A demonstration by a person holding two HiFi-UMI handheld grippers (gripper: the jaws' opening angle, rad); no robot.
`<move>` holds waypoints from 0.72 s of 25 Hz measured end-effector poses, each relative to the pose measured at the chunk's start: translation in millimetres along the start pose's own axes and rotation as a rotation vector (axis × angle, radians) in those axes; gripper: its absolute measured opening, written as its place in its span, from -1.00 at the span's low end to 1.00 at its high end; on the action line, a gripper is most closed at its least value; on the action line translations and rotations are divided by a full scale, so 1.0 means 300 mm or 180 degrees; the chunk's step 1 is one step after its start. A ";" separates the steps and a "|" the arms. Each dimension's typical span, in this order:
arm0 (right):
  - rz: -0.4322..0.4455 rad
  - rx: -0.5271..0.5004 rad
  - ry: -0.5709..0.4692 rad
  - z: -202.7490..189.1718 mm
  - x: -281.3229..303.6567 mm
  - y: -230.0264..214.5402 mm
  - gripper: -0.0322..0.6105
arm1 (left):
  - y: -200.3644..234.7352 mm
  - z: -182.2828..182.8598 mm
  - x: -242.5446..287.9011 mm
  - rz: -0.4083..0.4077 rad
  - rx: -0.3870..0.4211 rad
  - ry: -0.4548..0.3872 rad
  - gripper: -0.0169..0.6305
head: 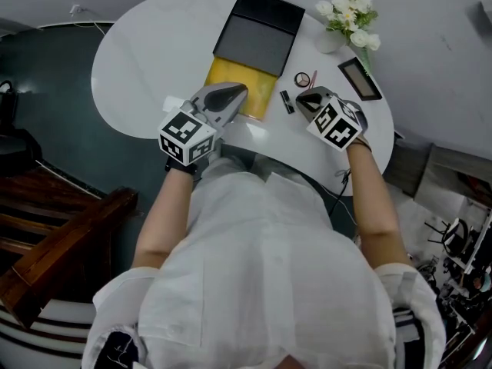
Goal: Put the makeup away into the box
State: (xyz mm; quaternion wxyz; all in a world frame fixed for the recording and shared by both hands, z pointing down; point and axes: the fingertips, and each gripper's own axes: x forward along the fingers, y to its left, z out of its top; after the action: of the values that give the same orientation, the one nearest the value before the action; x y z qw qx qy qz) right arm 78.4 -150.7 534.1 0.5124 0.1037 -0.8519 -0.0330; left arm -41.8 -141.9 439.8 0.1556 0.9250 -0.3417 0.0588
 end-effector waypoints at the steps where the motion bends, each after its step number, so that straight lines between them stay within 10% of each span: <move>1: -0.0016 -0.0018 -0.0050 0.036 -0.005 -0.007 -0.86 | 0.009 0.004 -0.006 0.0006 0.0004 -0.0004 -0.88; 18: 0.0277 -0.0269 -0.0253 0.408 0.231 0.043 -0.86 | 0.184 0.004 -0.179 0.0189 -0.0044 0.0030 -0.88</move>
State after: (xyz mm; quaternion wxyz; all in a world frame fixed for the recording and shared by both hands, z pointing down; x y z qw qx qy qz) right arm -62.5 -158.7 538.4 0.4830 0.0434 -0.8731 -0.0508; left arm -118.5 -148.9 440.7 0.1618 0.9130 -0.3687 0.0655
